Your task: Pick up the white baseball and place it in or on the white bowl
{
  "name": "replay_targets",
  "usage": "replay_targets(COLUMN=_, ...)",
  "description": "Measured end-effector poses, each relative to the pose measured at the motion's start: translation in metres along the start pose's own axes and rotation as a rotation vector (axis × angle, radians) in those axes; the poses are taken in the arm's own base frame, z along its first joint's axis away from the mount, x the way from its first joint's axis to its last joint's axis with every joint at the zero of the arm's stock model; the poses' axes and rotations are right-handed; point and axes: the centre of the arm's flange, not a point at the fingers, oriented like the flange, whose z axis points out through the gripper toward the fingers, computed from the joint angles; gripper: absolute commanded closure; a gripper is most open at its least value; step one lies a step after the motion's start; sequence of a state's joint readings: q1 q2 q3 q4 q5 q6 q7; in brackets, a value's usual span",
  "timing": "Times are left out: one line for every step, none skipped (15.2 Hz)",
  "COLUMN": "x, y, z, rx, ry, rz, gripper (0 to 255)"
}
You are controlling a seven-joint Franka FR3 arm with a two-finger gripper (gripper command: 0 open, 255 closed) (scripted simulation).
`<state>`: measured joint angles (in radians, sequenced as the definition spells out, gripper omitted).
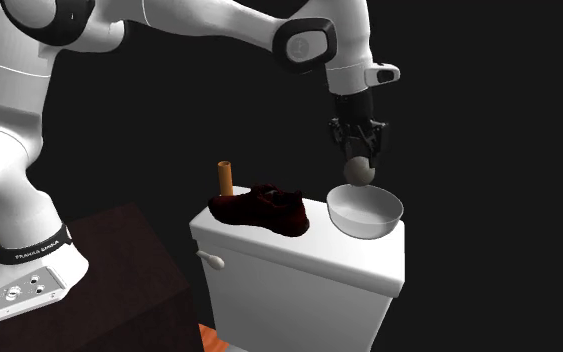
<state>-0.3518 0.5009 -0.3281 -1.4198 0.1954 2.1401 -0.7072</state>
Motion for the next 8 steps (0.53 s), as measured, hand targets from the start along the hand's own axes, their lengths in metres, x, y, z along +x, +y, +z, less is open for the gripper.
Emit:
replay_targets(x=0.000, y=0.008, z=-0.001, rx=0.000, ry=-0.001, rz=0.000, gripper=255)
replay_targets(x=0.002, y=0.013, z=0.002, rx=0.000, ry=0.000, rz=0.000, gripper=255)
replay_targets(x=0.001, y=0.015, z=0.006, rx=0.001, ry=0.000, rz=-0.001, gripper=255)
replay_targets(x=0.001, y=0.015, z=0.010, rx=0.001, ry=0.000, rz=-0.001, gripper=255)
replay_targets(x=0.000, y=0.015, z=0.016, rx=0.001, ry=0.000, rz=-0.001, gripper=255)
replay_targets(x=0.000, y=0.014, z=0.021, rx=0.001, ry=0.000, rz=-0.001, gripper=255)
replay_targets(x=-0.002, y=0.013, z=0.026, rx=0.001, ry=0.000, rz=-0.001, gripper=255)
replay_targets(x=-0.003, y=0.013, z=0.032, rx=0.001, ry=0.000, rz=-0.001, gripper=255)
